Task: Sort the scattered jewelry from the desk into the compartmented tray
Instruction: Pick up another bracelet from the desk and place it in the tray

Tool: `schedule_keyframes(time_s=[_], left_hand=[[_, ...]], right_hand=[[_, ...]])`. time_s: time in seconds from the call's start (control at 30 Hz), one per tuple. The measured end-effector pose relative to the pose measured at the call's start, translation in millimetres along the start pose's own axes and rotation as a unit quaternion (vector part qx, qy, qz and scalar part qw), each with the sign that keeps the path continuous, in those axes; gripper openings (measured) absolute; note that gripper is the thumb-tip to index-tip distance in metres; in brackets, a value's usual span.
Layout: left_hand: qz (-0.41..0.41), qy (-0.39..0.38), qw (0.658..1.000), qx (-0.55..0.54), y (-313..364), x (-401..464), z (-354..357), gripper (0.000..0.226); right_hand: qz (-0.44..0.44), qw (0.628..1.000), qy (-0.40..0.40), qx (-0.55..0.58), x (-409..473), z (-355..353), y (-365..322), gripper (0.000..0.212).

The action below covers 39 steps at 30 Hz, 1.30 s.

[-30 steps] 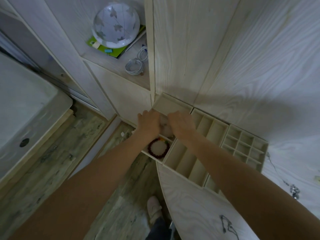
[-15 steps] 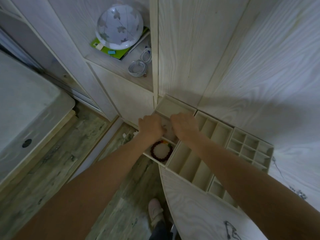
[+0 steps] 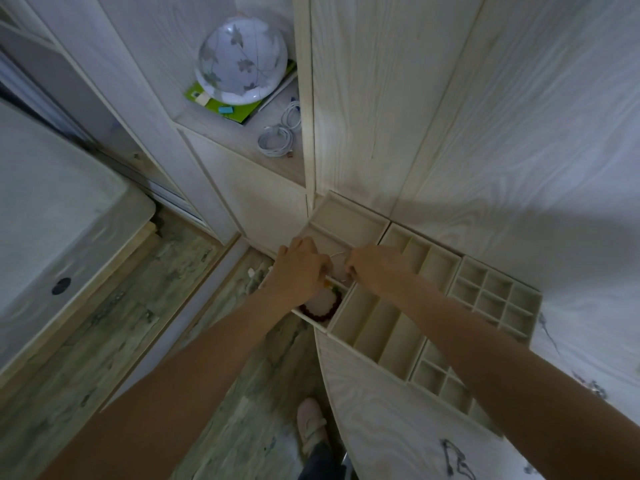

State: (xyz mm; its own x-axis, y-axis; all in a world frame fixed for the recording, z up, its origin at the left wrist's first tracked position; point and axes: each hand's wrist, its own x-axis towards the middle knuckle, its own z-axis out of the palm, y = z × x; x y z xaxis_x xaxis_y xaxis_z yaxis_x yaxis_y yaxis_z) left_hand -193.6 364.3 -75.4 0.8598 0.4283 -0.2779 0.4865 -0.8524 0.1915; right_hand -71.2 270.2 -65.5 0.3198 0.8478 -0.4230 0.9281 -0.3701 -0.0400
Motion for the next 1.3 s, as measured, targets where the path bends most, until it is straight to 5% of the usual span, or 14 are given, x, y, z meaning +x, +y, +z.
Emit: schedule_keyframes(time_s=[0.17,0.27,0.4,0.5,0.57,0.77,0.9,1.13,1.3], left_hand=[[0.021,-0.012,1.000,0.012,7,-7,4,0.034],[0.041,-0.017,0.998,0.041,12,-13,5,0.038],[0.026,-0.048,0.996,0.072,21,-21,4,0.045],[0.025,-0.070,0.993,0.089,28,-21,5,0.045],[0.013,-0.076,0.994,0.074,32,-20,5,0.047],[-0.007,-0.012,0.998,-0.061,38,-18,4,0.043],[-0.081,0.073,0.910,-0.399,46,-14,-12,0.027],[-0.098,0.088,0.884,-0.449,25,-17,-24,0.014],[-0.194,0.176,0.864,-0.430,9,-15,-22,0.007]], right_hand=[[-0.003,0.999,0.010,0.036,-6,1,3,0.024],[0.051,0.967,0.041,0.246,-14,-4,9,0.028],[0.196,0.787,0.056,0.583,-28,-14,21,0.026],[0.238,0.654,-0.014,0.718,-38,-19,27,0.025],[0.237,0.603,-0.029,0.761,-42,-19,28,0.022],[0.234,0.562,-0.011,0.793,-48,-17,24,0.021],[0.198,0.565,-0.002,0.801,-49,-20,17,0.019],[0.151,0.709,0.014,0.689,-40,-18,4,0.012],[0.118,0.685,-0.023,0.718,-32,-25,4,0.014]])
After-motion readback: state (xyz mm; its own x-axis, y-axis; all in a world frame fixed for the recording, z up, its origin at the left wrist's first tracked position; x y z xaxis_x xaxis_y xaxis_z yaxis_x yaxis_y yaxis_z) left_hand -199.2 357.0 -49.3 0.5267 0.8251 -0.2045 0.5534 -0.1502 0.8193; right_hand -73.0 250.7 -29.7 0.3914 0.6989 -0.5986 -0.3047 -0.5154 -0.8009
